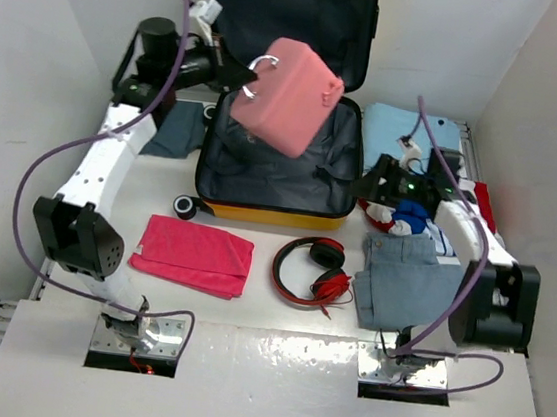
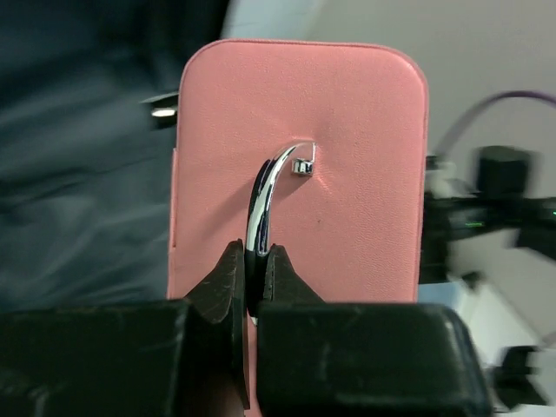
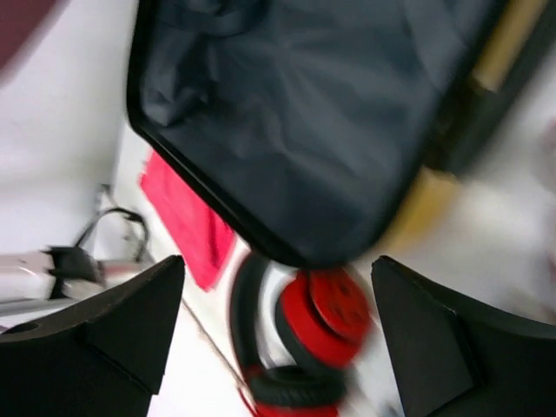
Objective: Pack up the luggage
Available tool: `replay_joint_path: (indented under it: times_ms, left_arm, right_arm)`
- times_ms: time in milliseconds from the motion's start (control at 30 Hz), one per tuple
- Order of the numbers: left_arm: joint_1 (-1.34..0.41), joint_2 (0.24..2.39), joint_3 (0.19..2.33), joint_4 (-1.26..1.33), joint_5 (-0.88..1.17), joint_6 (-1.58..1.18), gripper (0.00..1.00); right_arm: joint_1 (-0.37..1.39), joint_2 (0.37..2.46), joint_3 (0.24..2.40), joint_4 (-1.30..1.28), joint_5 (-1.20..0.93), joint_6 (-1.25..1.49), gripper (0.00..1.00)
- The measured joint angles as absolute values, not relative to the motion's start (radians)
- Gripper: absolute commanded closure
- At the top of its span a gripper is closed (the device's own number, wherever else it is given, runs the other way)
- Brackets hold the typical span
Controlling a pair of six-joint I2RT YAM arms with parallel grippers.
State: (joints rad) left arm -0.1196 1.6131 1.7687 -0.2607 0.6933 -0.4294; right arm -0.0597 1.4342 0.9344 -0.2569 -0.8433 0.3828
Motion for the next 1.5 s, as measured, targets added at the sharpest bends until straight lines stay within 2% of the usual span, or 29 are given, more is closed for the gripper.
replay_joint_path:
  times_ms: [67,200,333,533,1000,1200,1500]
  left_arm:
    - [-0.159,1.643,1.755,-0.182,0.715,-0.505,1.00]
    - [-0.229,1.695,1.746,-0.086,0.709,-0.609,1.00]
    - [-0.256,1.713,1.724,0.004,0.701,-0.703,1.00]
    - [-0.253,1.719,1.656,0.099,0.676,-0.802,1.00]
    - [-0.265,1.721,1.581,0.253,0.659,-1.003,1.00]
    - [-0.265,1.702,1.577,0.182,0.555,-0.902,1.00]
    - [-0.366,1.692,1.577,-0.095,0.207,-0.503,1.00]
  right_arm:
    - [-0.002,1.498,0.965,-0.183,-0.841,0.465,0.16]
    - [0.112,1.611,1.027,-0.111,-0.801,0.572,0.27]
    - [0.150,1.692,1.037,0.028,-0.780,0.747,0.33]
    - [0.163,1.803,1.127,0.115,-0.708,0.895,0.34]
    - [0.219,1.811,1.135,0.325,-0.557,1.138,0.35]
    - [0.217,1.811,1.132,0.360,-0.545,1.182,0.35]
    - [0.186,1.743,1.026,0.314,-0.550,1.135,0.35]
